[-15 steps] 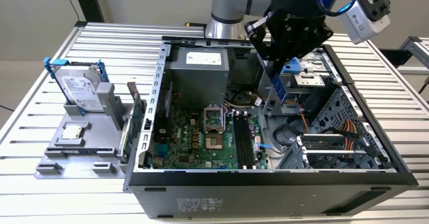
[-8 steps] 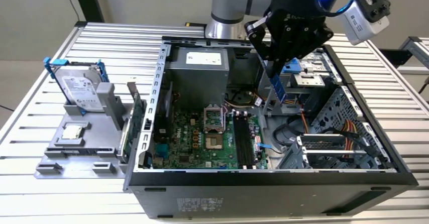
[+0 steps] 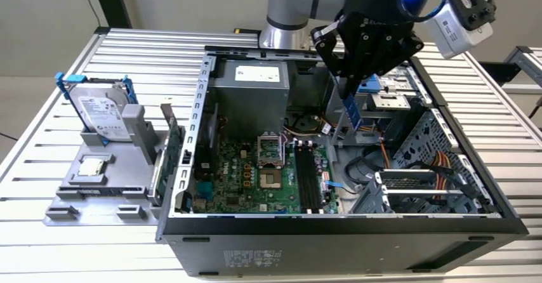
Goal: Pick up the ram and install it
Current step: 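Insert the ram into the slot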
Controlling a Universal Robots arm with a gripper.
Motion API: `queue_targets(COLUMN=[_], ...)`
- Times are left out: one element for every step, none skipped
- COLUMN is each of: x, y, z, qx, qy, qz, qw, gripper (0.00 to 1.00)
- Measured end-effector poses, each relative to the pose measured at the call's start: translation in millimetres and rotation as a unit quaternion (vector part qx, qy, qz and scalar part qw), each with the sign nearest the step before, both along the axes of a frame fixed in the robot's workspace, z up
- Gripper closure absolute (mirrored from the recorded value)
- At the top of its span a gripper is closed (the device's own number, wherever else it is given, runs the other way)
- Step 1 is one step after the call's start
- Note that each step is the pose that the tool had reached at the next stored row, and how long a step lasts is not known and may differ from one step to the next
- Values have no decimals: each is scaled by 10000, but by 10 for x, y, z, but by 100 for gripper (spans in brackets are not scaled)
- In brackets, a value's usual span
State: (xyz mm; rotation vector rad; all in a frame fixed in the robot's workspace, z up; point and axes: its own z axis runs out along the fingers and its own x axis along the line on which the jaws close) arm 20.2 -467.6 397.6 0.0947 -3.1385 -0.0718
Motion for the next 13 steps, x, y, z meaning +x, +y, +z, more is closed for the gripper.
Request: queue_targets(x=[4, 8, 10, 13, 17, 23, 30, 38, 47, 55, 64, 73, 81], y=[0, 0, 0, -1, -1, -2, -3, -6, -8, -10, -12, -14, -16], z=[0, -1, -1, -1, -2, -3, -4, -4, -4, -4, -5, -5, -5], qx=[0, 0, 0, 0, 0, 1, 1, 1, 0, 0, 0, 0, 0], qy=[0, 0, 0, 0, 0, 0, 0, 0, 0, 1, 1, 1, 1], qz=[-14, -19, -20, -20, -19, -19, -20, -21, -22, -22, -23, -24, -25], qw=[10000, 10000, 10000, 10000, 10000, 10000, 10000, 10000, 10000, 10000, 10000, 10000, 10000], gripper=[100, 100, 100, 100, 100, 100, 100, 100, 100, 100, 100, 100, 100])
